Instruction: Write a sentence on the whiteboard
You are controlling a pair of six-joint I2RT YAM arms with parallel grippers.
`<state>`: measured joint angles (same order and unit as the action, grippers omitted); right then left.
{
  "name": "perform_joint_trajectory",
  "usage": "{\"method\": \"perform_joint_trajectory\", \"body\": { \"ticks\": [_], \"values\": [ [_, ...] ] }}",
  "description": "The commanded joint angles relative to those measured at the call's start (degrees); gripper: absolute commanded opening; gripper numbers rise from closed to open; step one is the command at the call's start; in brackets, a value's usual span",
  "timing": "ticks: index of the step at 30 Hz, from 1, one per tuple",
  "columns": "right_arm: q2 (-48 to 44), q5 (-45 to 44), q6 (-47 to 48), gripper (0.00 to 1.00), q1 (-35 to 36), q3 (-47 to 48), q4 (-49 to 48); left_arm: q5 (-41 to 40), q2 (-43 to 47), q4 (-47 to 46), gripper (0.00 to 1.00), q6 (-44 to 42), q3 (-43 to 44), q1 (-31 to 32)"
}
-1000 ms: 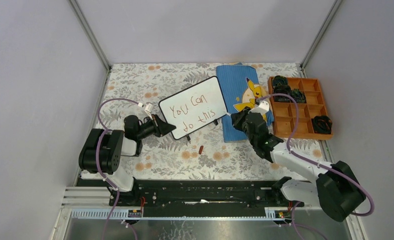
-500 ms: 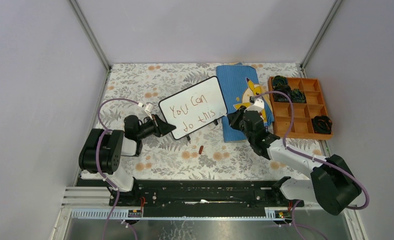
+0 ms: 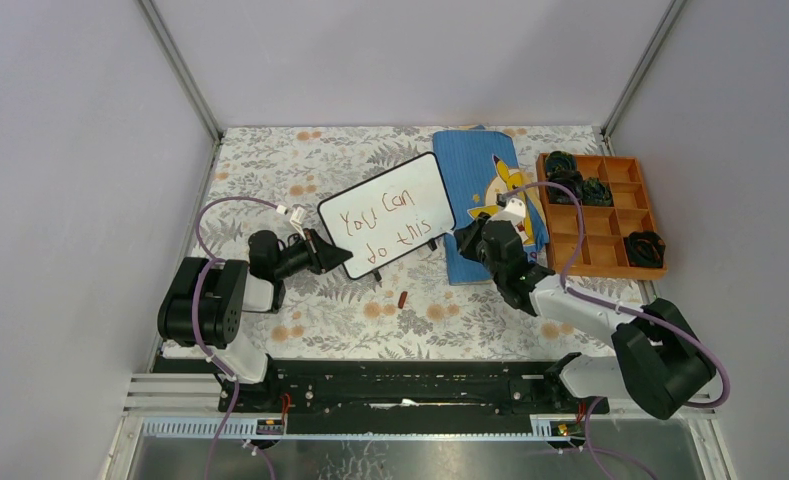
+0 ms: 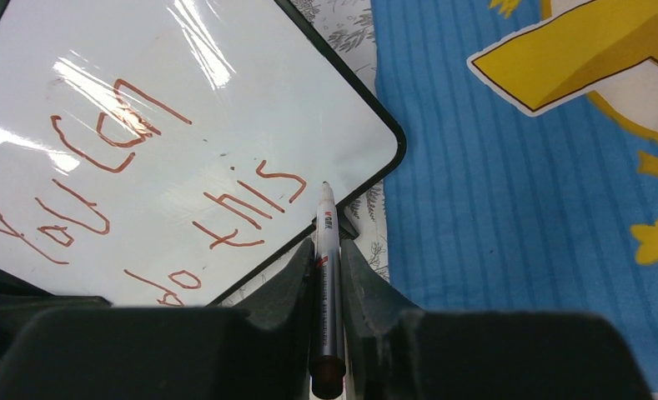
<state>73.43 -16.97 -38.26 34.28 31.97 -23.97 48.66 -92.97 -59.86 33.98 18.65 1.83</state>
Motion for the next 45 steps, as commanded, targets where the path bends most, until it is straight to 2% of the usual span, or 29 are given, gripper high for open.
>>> {"method": "perform_joint_trajectory", "body": {
  "ticks": [1,45],
  "values": [
    [1.04,-1.75,-1.94,0.00,-1.03,1.64,-3.97,-1.99,-1.08,1.31,0.25,-1.24,0.13,0.11],
    [5.55,-3.12,-2.94,0.00,-1.49,3.99,-6.00,-2.26,-0.99,2.01,0.25,-1.62,0.24,0.55]
  ]
}}
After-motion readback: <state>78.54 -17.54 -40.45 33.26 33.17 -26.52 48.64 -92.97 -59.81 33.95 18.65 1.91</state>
